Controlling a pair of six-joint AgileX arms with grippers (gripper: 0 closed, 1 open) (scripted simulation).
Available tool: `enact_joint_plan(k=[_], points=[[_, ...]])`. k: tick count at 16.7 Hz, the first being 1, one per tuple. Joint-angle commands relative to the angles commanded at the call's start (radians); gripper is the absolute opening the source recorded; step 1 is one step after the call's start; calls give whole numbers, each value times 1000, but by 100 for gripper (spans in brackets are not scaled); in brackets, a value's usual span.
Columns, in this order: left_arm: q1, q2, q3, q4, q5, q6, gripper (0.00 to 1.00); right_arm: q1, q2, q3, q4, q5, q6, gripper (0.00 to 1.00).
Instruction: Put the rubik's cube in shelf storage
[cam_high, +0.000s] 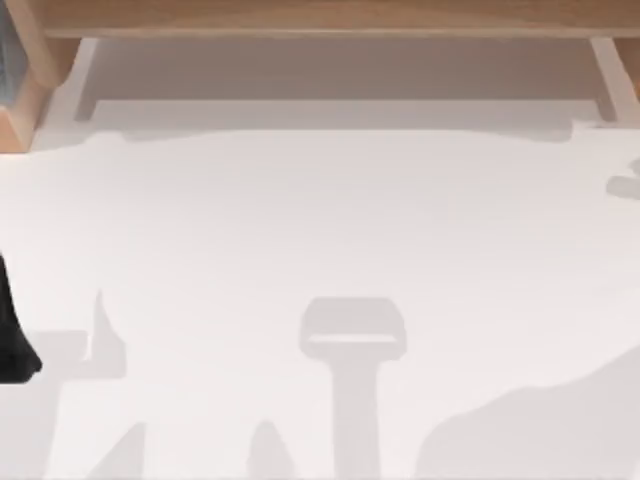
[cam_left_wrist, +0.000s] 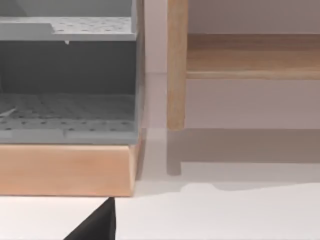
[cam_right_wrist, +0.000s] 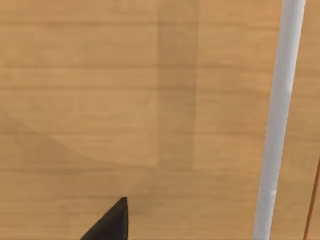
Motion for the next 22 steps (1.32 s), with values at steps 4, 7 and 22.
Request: enact_joint_plan(k=[4,7,22], points=[[0,0,0,0,0,0,100,0,0,0,0,0,0,47],[0,0,0,0,0,0,100,0,0,0,0,0,0,25],[0,0,0,0,0,0,100,-14,-21,-41,22,-9,2,0]])
